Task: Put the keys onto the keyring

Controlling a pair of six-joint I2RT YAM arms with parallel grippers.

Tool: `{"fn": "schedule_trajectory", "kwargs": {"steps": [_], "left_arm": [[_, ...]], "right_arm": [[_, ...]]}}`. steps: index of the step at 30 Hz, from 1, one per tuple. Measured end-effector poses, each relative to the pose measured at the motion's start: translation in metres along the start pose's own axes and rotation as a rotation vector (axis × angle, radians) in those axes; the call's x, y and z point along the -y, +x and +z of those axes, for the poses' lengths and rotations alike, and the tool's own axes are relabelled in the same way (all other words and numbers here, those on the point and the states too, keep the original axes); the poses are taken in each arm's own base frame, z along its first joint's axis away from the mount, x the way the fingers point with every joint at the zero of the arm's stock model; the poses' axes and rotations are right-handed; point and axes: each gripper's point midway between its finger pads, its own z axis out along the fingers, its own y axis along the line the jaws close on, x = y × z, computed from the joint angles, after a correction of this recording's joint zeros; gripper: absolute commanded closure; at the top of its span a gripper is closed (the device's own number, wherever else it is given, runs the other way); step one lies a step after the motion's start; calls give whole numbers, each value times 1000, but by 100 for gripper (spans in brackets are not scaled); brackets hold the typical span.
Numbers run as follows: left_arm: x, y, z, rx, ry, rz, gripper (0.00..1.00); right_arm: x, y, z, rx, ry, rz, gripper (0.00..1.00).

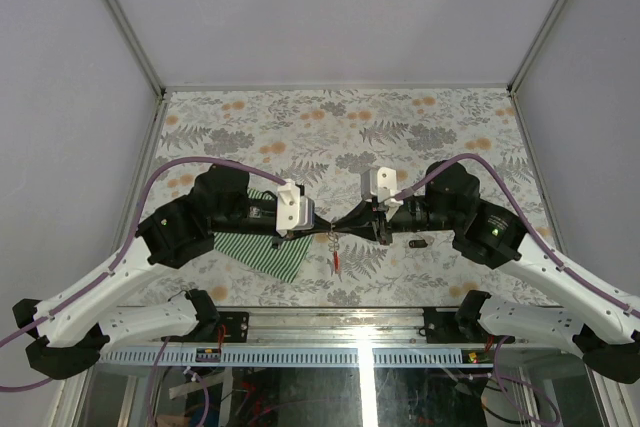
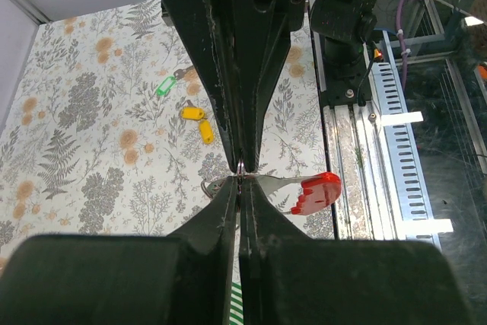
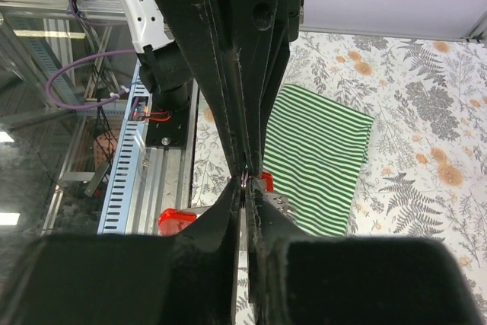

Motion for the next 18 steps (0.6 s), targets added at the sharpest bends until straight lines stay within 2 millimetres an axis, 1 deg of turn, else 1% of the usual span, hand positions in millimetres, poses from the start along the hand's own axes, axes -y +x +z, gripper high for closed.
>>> {"fn": "schedule_trajectory", "kwargs": {"steps": [1, 3, 4, 7, 11, 14, 18], "left_arm": [[0, 0, 0, 0, -1, 0, 100], [-1, 0, 0, -1, -3, 0, 99], [-1, 0, 0, -1, -3, 0, 96], [-1, 0, 0, 0, -4, 0, 83], [-1, -11, -5, 48, -21, 23, 73], [4, -21, -14, 114, -37, 47, 70], [8, -29, -22, 180, -57, 58, 71]], "right_arm": [[0, 0, 0, -1, 0, 0, 100], [0, 0, 0, -1, 1, 0, 100], [0, 0, 0, -1, 1, 0, 100], [0, 0, 0, 1, 2, -1, 100], [1, -2, -1, 6, 7, -5, 100], [0, -5, -3, 14, 8, -10, 100], [-2, -11, -6, 36, 9, -24, 100]]}}
